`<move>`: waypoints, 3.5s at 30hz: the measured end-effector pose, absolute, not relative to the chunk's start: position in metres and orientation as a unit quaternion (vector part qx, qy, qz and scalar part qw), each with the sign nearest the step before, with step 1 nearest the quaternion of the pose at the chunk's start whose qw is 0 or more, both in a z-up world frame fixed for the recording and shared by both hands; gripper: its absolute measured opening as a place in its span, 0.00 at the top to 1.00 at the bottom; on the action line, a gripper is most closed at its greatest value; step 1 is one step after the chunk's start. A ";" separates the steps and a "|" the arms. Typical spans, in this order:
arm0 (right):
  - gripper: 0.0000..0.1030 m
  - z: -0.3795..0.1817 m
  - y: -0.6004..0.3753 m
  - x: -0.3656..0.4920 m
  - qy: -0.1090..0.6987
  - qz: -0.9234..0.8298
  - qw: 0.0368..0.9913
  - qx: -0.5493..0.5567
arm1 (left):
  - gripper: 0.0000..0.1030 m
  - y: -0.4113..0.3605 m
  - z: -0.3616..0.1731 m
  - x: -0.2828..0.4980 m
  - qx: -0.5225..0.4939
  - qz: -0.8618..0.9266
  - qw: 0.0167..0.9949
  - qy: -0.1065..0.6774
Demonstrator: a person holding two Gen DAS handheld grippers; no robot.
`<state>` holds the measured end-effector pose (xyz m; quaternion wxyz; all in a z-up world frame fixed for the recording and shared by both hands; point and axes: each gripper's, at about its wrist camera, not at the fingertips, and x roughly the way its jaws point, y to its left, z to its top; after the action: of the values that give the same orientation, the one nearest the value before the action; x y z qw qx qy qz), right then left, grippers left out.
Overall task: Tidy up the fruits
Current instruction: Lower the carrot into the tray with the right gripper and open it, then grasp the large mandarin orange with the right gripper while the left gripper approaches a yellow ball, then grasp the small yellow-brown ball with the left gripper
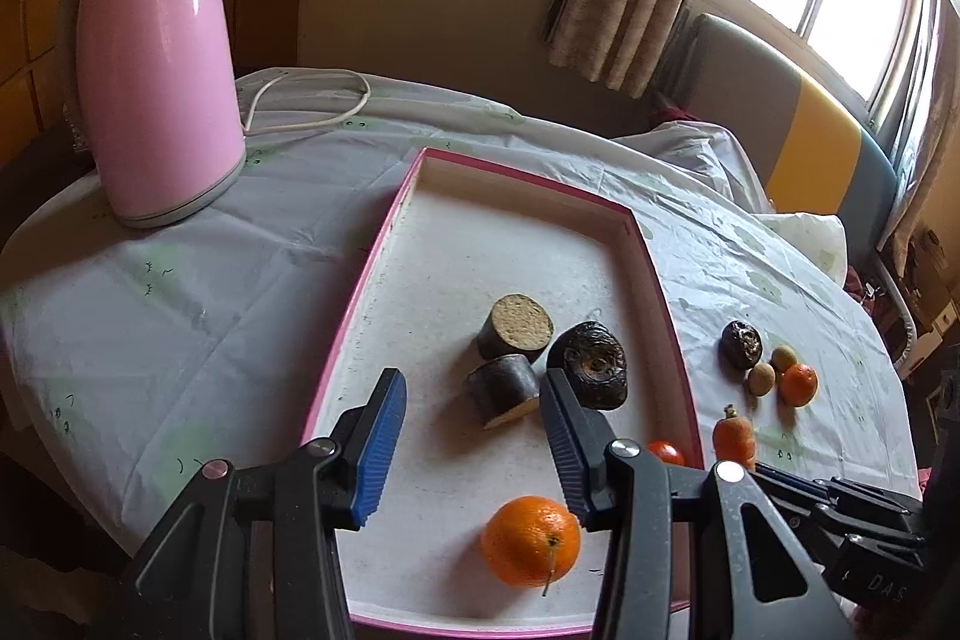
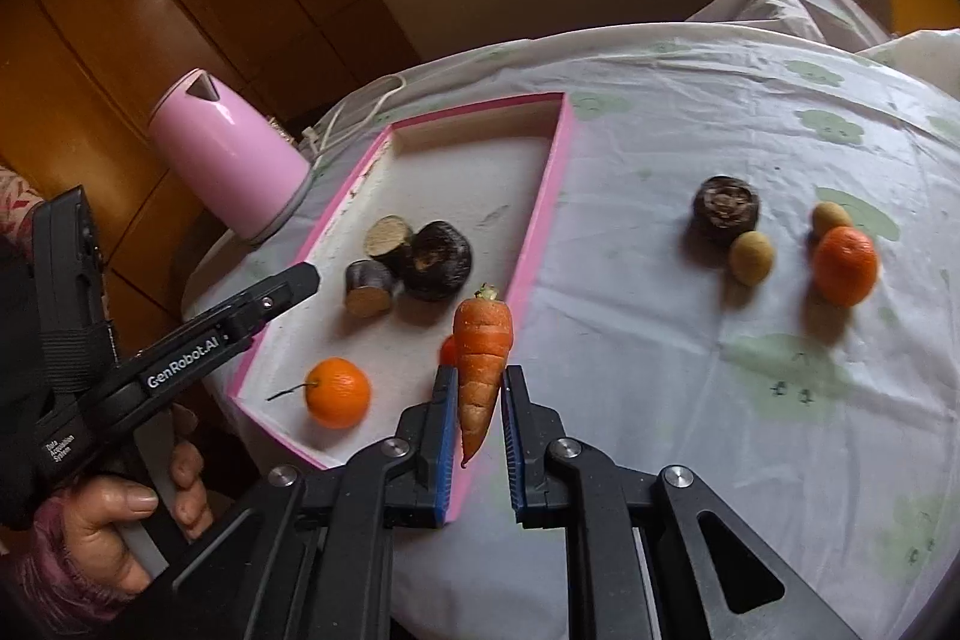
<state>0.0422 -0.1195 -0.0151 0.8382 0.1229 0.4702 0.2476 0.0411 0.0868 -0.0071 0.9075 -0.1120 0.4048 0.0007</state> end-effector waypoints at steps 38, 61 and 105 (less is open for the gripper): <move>0.61 -0.022 -0.193 0.022 0.441 0.109 0.877 0.154 | 0.54 0.010 -0.006 0.023 -0.044 -0.086 0.906 0.413; 0.43 -0.041 -0.271 0.031 0.439 0.001 0.882 0.175 | 0.54 -0.058 -0.015 0.015 0.006 -0.187 0.883 0.430; 0.62 -0.056 -0.312 0.062 0.442 -0.008 0.885 0.146 | 0.69 -0.144 -0.055 0.134 -0.060 -0.177 0.850 0.492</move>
<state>0.0622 -0.3121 -0.0555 0.8851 0.1462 0.4417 -0.0085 0.1341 -0.1438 -0.0545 0.8501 -0.0595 0.4923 -0.1773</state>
